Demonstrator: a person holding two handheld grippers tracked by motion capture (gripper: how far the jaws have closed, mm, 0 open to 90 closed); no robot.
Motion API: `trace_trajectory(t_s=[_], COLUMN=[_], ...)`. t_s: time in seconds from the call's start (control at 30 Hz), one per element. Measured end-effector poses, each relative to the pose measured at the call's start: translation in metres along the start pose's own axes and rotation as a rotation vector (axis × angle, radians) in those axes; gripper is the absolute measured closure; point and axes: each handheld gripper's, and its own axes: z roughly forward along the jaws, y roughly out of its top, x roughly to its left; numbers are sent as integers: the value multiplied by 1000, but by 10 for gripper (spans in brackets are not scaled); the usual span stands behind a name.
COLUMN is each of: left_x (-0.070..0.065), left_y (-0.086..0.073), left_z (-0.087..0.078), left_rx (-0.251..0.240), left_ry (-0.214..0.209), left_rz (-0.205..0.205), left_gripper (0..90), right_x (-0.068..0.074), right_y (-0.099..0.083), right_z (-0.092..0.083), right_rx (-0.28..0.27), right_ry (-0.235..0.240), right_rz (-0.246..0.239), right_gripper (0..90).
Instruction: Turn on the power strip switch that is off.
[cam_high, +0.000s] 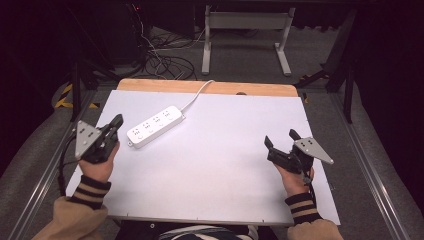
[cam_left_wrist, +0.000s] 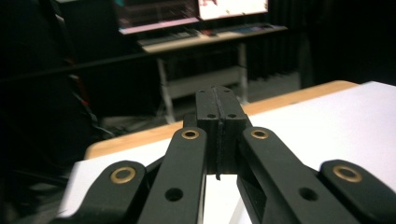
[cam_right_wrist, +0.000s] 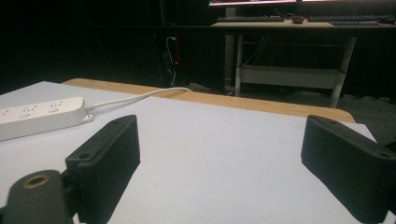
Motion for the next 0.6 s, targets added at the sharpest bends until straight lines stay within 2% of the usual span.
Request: trace_trajectory(t_s=[0.1,0.17,0.27,0.4,0.5,0.53,0.57,0.6], left_x=[5,6,2,0,-1,-1,-1,-1], left_y=[-3,-3,-4,-6,-6,-6,-6,-7], left_z=[-3,-1,0,0,0,0,2,3], left_rx=[-13,-4,-1,1,-7,-11,-4,2], left_ry=[35,35,38,38,42,46,48,50], left_rz=[1,-5,19,29,23,25,22,24], left_gripper=[900,900,900,900,897,867,704,682], right_x=[2,4,4,3,3,3,3,3], right_y=[-1,-1,-2,-3,-3,-3,-3,-3], right_z=[2,3,5,3,2,2,1,1], right_rx=[6,9,15,13,8,8,8,8], right_ry=[2,7,4,0,4,4,4,4], right_rz=[-10,-12,-17,-10,-10,-11,-12,-10], right_gripper=[126,128,128,128,128,128,128,128])
